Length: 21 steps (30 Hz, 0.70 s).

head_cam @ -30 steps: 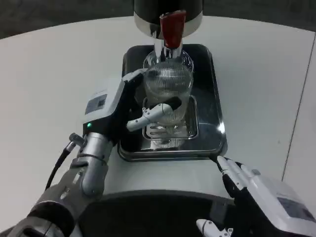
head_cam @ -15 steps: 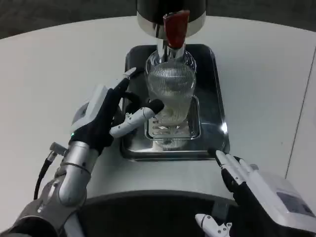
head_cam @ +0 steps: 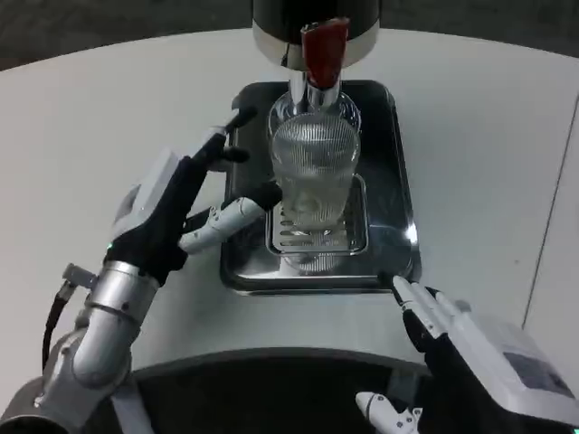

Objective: Grasp the cup under the faucet to collect the drink, then remove the cup.

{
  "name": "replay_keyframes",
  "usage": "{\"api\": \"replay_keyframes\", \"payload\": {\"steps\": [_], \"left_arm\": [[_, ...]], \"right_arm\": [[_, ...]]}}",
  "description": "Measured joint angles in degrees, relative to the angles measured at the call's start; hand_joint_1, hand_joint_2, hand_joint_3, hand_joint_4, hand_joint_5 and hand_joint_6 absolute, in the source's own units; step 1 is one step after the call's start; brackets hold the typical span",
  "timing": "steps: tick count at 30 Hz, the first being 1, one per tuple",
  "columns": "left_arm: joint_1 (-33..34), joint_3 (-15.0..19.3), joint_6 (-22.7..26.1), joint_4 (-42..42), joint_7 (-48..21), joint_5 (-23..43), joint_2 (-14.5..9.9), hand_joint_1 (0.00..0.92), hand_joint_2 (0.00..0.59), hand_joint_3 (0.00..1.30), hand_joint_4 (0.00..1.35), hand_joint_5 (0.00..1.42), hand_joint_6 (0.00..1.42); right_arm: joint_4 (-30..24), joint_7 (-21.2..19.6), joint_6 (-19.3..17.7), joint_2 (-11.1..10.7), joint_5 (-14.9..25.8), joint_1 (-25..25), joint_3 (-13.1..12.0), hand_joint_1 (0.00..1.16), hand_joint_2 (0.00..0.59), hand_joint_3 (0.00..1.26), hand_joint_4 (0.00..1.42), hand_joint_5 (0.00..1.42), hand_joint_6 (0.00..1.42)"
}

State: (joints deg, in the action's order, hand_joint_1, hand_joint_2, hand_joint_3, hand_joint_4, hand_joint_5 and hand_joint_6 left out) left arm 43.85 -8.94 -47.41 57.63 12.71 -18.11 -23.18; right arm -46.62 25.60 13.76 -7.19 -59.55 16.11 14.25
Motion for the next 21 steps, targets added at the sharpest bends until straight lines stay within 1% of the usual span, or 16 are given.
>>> {"api": "replay_keyframes", "payload": {"steps": [5, 8, 10, 12, 16, 21], "left_arm": [[-1.3, 3.7, -0.4, -5.1, -8.0, 6.3, -1.5, 0.000, 0.000, 0.09, 0.02, 0.17, 0.09], [-1.4, 5.5, -0.2, -7.6, -12.3, 9.4, -2.1, 0.000, 0.004, 0.08, 0.01, 0.16, 0.07], [-1.5, 6.9, 0.6, -10.0, -17.0, 12.9, -2.8, 0.000, 0.007, 0.07, 0.00, 0.13, 0.05], [-1.6, 8.1, 1.4, -11.3, -19.2, 14.6, -2.9, 0.000, 0.007, 0.05, 0.00, 0.10, 0.04], [-2.9, 9.9, 4.8, -15.4, -27.2, 20.7, -2.9, 0.000, 0.016, 0.02, 0.00, 0.06, 0.02], [-4.0, 11.5, 11.8, -21.3, -38.5, 28.6, -3.5, 0.000, 0.018, 0.00, 0.00, 0.01, 0.00]], "right_arm": [[0.5, 0.0, 0.0, -0.2, 0.0, -0.1, -0.4, 0.34, 0.390, 0.00, 0.00, 0.00, 0.00], [0.8, 0.0, 0.0, -0.2, 0.1, -0.2, -0.5, 0.34, 0.390, 0.00, 0.00, 0.00, 0.00], [1.0, 0.0, 0.0, -0.2, 0.1, -0.2, -0.4, 0.34, 0.390, 0.00, 0.00, 0.00, 0.00], [1.1, 0.0, 0.0, -0.2, 0.1, -0.2, -0.4, 0.34, 0.390, 0.00, 0.00, 0.00, 0.00], [1.2, 0.0, 0.0, -0.2, 0.1, -0.3, -0.3, 0.34, 0.390, 0.00, 0.00, 0.00, 0.00], [1.3, 0.0, 0.0, -0.2, -0.1, -0.4, -0.2, 0.34, 0.390, 0.00, 0.00, 0.00, 0.00]]}}
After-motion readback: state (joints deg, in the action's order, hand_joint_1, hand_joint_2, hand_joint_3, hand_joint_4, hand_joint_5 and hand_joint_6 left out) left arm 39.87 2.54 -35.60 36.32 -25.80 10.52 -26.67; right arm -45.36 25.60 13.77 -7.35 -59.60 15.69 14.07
